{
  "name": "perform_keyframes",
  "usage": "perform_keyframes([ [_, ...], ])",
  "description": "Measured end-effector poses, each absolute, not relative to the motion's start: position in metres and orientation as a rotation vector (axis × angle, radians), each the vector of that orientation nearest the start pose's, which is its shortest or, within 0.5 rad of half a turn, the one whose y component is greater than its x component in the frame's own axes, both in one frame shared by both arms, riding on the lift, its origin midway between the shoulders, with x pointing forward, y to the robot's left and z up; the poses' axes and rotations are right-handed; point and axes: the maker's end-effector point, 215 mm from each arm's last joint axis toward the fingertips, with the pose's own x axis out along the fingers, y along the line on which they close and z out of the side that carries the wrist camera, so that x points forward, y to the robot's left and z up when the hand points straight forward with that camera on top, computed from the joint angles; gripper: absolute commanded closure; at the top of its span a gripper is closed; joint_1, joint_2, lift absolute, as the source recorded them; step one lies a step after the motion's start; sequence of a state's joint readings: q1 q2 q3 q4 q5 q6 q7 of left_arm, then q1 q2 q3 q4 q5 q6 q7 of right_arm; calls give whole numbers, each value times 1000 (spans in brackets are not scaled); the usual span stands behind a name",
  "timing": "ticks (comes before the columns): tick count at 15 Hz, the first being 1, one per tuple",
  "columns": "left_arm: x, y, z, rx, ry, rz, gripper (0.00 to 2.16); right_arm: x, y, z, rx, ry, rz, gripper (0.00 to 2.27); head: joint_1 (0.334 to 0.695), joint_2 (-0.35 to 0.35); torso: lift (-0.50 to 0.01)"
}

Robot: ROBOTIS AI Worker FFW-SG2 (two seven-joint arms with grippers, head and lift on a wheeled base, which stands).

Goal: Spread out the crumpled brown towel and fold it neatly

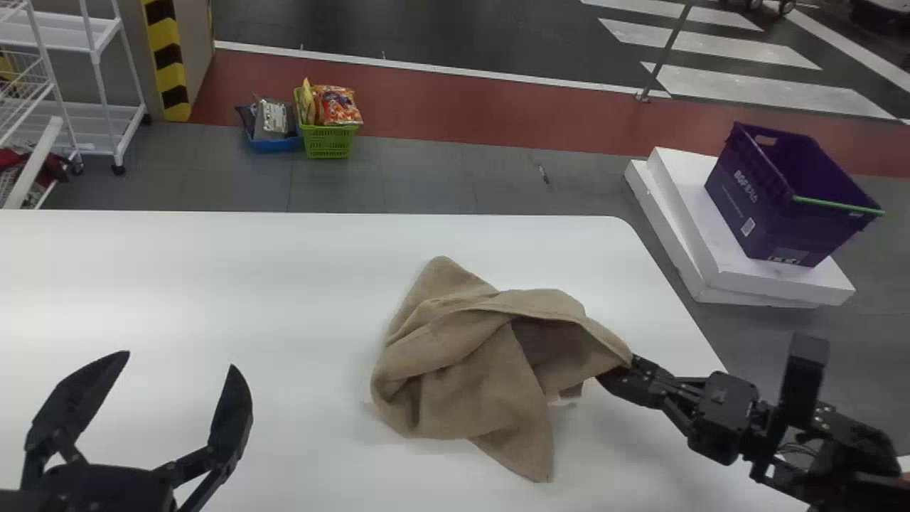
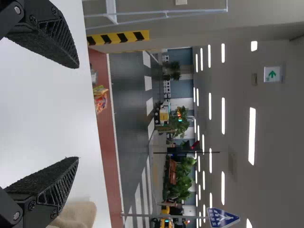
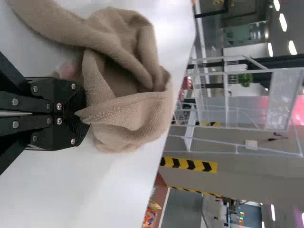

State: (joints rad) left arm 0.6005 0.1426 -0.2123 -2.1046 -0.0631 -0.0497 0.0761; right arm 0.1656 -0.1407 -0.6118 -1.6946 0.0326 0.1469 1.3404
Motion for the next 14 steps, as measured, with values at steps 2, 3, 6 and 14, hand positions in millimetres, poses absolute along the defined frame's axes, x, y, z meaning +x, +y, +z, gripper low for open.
perform_keyframes([
  [2, 402, 131, -335, 56, 16, -196, 137, 419, -355, -332, 1, 203, 694, 2017, 695, -300, -126],
  [3, 402, 126, -334, 54, 16, -204, 137, 423, -354, -312, 34, 193, 675, 2017, 695, -303, -126],
  [6, 401, 115, -337, 51, 30, -235, 137, 453, -344, -261, 91, 185, 594, 2017, 695, -295, -126],
  [14, 380, 77, -331, 20, 51, -328, 137, 502, -295, -254, 47, 305, 540, 2017, 695, -274, -126],
])
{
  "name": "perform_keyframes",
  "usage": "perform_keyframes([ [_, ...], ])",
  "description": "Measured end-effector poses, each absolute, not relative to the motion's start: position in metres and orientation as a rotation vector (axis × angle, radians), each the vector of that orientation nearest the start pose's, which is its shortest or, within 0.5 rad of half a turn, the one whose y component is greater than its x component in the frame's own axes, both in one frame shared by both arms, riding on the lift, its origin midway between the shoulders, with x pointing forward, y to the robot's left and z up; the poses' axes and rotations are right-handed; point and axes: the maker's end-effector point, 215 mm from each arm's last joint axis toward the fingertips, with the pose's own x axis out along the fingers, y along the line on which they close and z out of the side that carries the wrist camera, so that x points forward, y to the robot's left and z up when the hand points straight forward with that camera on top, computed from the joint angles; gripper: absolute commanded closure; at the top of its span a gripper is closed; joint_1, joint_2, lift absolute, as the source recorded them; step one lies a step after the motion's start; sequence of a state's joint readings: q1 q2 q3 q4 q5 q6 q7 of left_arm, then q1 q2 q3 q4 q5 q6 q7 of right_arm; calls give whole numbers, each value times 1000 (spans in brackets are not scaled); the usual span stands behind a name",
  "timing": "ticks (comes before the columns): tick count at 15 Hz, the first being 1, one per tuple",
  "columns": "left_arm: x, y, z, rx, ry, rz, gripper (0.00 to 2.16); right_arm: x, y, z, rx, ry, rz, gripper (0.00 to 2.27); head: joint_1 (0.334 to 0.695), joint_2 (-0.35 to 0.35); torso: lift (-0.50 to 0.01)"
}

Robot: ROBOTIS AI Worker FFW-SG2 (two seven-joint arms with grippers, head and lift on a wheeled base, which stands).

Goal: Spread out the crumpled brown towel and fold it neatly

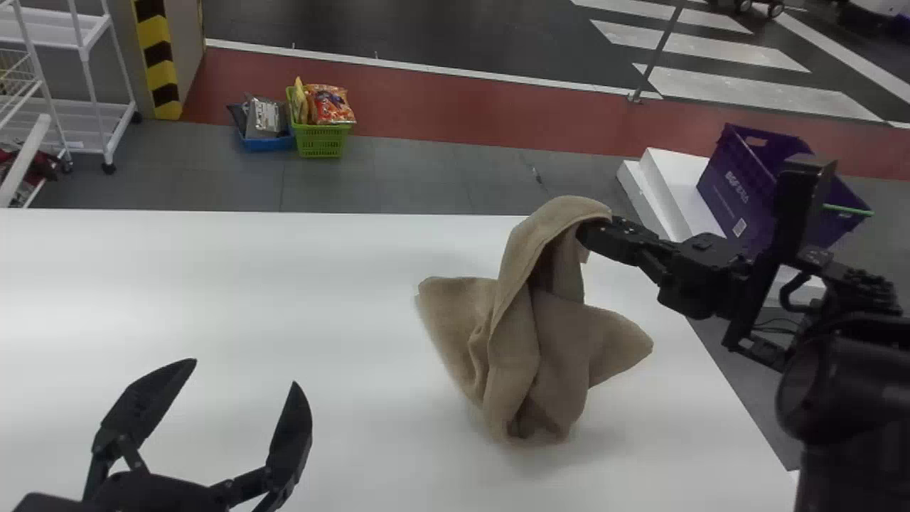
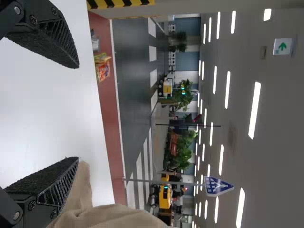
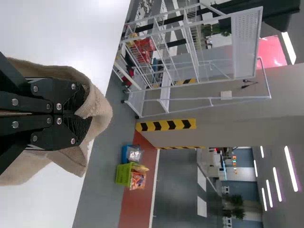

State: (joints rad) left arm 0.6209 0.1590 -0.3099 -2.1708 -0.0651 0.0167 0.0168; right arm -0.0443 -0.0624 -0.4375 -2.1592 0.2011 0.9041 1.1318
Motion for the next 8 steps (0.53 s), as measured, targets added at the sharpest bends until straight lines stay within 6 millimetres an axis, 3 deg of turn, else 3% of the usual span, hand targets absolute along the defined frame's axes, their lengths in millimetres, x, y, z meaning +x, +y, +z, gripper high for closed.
perform_keyframes([
  [2, 381, 70, -337, 26, 60, -337, 137, 487, -273, -257, 137, 332, 591, 2017, 695, -264, -126],
  [4, 383, 68, -341, 29, 67, -336, 137, 481, -262, -222, 200, 310, 563, 2017, 695, -249, -126],
  [8, 384, 70, -350, 36, 84, -329, 137, 487, -250, -151, 314, 265, 496, 2017, 695, -230, -126],
])
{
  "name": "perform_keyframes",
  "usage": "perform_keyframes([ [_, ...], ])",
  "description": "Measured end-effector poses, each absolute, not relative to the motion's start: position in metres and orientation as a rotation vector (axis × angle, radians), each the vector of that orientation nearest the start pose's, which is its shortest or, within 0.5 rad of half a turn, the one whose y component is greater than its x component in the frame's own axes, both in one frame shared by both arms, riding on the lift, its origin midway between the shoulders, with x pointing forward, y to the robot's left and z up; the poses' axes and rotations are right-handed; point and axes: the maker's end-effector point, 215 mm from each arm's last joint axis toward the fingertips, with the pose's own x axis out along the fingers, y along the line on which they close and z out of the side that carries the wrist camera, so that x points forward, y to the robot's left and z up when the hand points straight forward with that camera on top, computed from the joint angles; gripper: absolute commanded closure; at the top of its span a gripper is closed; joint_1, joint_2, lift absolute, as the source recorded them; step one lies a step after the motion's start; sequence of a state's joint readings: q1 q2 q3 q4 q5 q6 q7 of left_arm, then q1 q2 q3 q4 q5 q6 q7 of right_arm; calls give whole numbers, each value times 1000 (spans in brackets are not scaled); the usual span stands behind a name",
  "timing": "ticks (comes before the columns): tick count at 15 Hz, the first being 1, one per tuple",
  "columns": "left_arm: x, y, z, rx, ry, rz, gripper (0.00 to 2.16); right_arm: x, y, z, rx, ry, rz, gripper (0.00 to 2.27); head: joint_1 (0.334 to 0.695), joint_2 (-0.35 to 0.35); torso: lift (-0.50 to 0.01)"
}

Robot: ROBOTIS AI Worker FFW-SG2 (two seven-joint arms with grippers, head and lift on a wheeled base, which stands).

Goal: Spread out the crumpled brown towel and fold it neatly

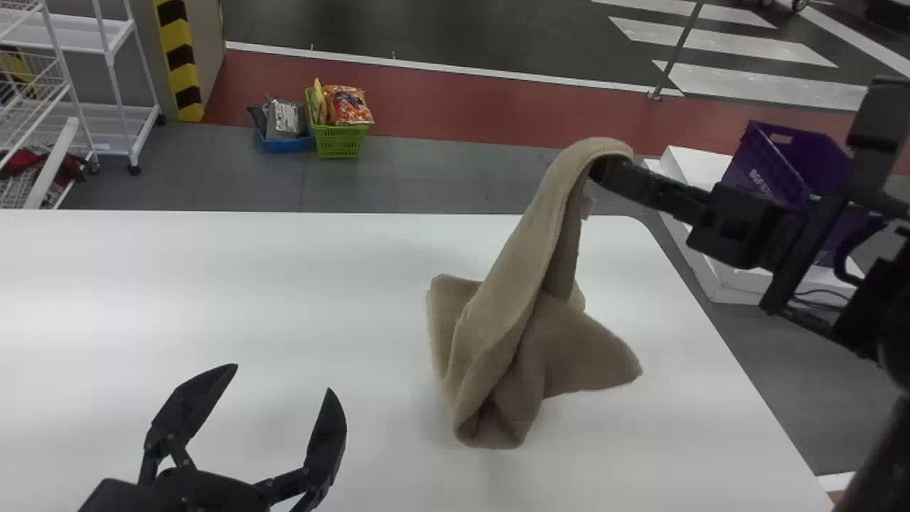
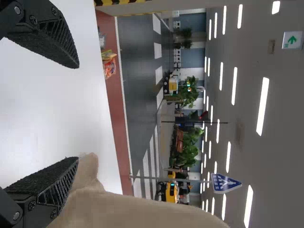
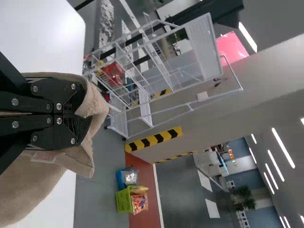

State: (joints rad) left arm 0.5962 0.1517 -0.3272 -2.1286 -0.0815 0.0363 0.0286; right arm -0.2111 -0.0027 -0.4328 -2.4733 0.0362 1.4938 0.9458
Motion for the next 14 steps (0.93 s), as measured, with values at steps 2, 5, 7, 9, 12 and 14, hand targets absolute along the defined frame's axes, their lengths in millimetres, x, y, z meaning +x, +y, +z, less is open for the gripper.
perform_keyframes([
  [2, 384, 72, -353, 40, 89, -323, 137, 485, -245, -135, 313, 249, 478, 2017, 695, -223, -126],
  [5, 386, 75, -356, 45, 91, -317, 137, 493, -239, -112, 262, 215, 428, 2013, 695, -212, -126],
  [7, 386, 75, -359, 49, 94, -317, 137, 505, -243, -82, 222, 160, 377, 2013, 675, -208, -126],
  [9, 384, 74, -360, 50, 91, -323, 137, 514, -249, -68, 178, 143, 305, 2013, 660, -213, -126],
  [12, 377, 69, -356, 49, 84, -343, 137, 524, -270, -102, 169, 211, 224, 2013, 673, -241, -126],
  [14, 372, 60, -357, 47, 88, -369, 134, 532, -290, -120, 156, 229, 174, 2013, 681, -264, -126],
])
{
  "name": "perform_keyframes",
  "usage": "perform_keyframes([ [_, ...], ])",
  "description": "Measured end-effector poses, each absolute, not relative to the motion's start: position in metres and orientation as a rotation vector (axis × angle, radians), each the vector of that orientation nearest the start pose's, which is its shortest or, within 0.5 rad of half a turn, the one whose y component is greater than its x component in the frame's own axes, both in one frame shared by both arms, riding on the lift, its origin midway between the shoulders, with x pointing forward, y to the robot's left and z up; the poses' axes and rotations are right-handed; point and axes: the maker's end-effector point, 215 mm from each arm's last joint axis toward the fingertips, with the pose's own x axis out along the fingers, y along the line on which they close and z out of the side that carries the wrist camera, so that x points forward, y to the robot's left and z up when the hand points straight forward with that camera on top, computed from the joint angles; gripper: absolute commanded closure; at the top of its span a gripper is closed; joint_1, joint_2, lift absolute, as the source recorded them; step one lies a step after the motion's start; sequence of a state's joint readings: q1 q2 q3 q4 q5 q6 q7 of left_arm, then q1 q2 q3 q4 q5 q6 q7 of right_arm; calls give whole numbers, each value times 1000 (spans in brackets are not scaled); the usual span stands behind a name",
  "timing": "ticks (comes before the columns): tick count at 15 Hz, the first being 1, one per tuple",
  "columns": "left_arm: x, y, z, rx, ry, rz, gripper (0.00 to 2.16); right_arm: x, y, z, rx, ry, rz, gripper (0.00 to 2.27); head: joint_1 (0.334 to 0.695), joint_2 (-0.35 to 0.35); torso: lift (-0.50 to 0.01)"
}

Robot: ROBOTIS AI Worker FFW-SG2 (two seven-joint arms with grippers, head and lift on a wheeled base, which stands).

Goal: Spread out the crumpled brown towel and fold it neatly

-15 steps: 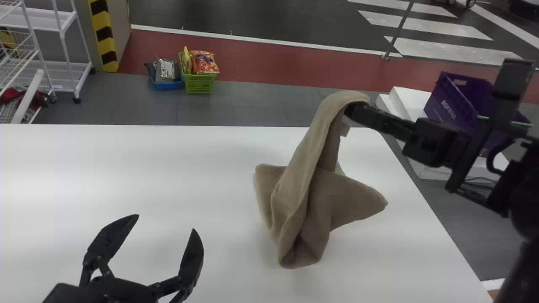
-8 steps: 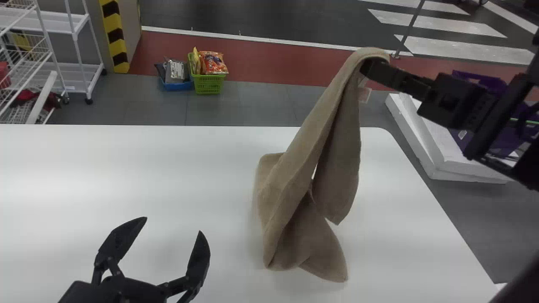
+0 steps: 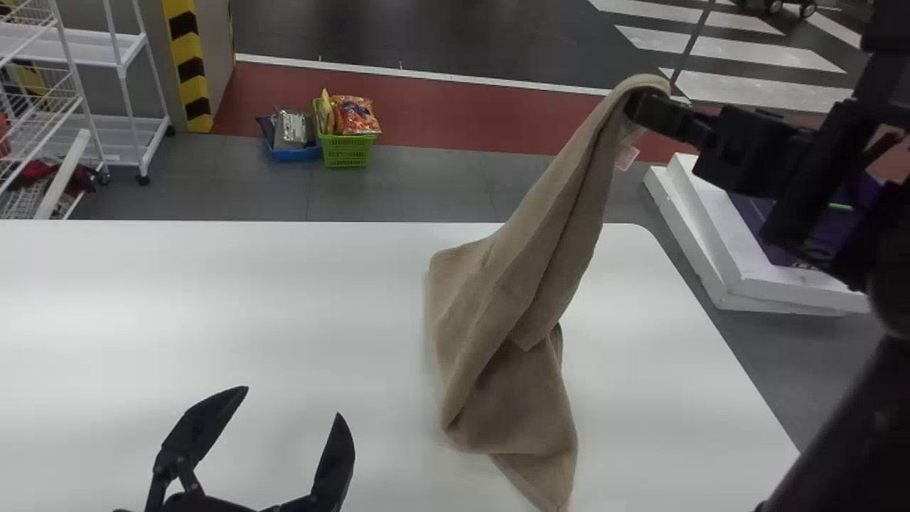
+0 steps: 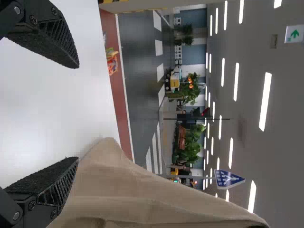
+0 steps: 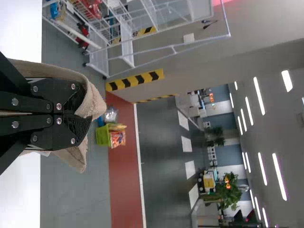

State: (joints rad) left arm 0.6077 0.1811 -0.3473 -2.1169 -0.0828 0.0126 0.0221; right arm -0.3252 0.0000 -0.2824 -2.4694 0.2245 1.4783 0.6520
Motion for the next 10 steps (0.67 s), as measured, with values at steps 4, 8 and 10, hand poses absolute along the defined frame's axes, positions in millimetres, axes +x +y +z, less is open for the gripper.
perform_keyframes([
  [4, 353, 29, -370, 34, 136, -440, 134, 531, -329, -138, 158, 241, 89, 2013, 695, -350, -126],
  [8, 334, -3, -377, 19, 159, -504, 134, 522, -377, -136, 12, 169, -28, 2013, 695, -350, -126],
  [10, 325, -18, -381, 26, 170, -530, 137, 516, -413, -145, -55, 170, -124, 2013, 695, -350, -126],
])
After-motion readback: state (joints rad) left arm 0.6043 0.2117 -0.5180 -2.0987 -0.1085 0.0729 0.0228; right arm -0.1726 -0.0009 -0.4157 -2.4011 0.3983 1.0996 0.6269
